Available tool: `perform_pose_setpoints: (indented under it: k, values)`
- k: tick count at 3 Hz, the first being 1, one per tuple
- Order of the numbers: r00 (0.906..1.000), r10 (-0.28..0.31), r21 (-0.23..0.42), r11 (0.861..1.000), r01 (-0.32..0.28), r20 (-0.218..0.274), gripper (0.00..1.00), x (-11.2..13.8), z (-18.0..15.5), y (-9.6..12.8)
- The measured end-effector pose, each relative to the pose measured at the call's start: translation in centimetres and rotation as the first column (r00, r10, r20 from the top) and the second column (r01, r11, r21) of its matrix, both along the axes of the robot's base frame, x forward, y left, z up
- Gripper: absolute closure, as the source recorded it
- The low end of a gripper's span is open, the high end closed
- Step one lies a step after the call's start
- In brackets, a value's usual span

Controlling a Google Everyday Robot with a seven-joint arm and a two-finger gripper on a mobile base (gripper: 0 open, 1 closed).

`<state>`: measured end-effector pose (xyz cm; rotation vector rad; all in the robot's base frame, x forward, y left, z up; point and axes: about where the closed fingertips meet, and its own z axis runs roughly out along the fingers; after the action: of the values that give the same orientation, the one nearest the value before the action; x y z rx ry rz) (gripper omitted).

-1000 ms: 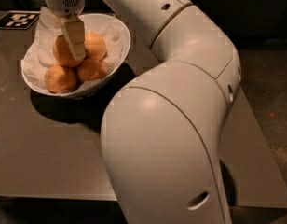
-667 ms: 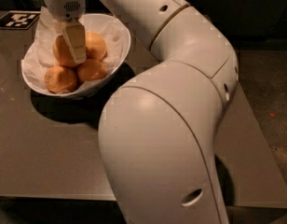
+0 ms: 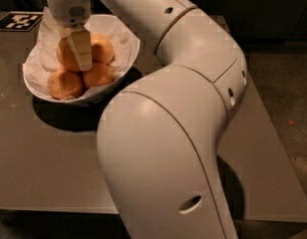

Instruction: Pick orange from white bowl

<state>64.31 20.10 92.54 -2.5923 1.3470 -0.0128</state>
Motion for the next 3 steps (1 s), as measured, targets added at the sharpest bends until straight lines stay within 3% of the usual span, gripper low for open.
perform_pose_setpoints:
  k: [1,3]
  values:
    - [0.9998,0.017,-0.006,1.0,-0.017,-0.004,0.42,0.11,-0.55,0.16]
    - [0.9993,0.036,-0.02,0.999,-0.036,0.007,0.89,-0.01,-0.8,0.25]
